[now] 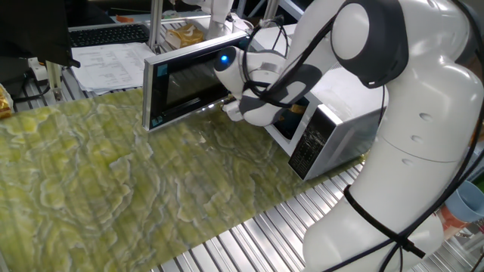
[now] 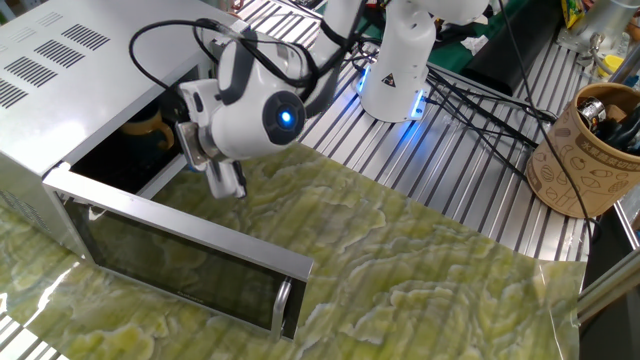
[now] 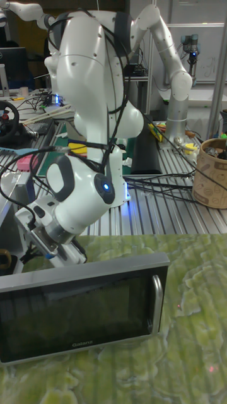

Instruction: Put the bowl into the microwave

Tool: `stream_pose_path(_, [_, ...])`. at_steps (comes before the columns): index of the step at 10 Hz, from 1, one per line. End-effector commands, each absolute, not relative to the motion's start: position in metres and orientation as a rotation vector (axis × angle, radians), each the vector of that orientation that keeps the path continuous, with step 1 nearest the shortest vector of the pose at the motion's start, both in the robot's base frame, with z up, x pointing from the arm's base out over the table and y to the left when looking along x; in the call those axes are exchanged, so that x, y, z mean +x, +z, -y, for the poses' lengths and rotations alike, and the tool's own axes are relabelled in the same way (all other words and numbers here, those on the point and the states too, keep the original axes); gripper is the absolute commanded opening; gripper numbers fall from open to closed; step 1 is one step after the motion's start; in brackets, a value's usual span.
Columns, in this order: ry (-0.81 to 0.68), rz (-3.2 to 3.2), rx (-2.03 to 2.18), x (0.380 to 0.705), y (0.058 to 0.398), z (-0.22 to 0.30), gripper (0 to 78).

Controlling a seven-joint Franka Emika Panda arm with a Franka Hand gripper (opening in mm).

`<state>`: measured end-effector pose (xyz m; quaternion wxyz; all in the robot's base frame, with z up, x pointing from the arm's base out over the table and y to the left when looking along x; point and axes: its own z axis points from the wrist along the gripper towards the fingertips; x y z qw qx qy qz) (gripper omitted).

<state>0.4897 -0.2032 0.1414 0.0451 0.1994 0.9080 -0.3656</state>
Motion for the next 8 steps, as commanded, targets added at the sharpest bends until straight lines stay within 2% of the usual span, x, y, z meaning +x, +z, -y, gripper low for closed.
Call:
stream_pose_path(1, [-1.006,-2.759,0.78,0.496,0.155,0.167,1.1])
stream_pose_path(5, [-0.752,-2.636,1.17,0.497,0.161,0.157,1.1])
stream_pose_path(6, [-0.614,-2.566,1.318,0.497,0.161,0.157,1.1])
stream_pose_path(7, [-0.567,-2.496,1.411,0.497,0.161,0.157,1.1])
stream_pose_path(8, [-0.609,-2.409,1.459,0.497,0.161,0.158,1.1])
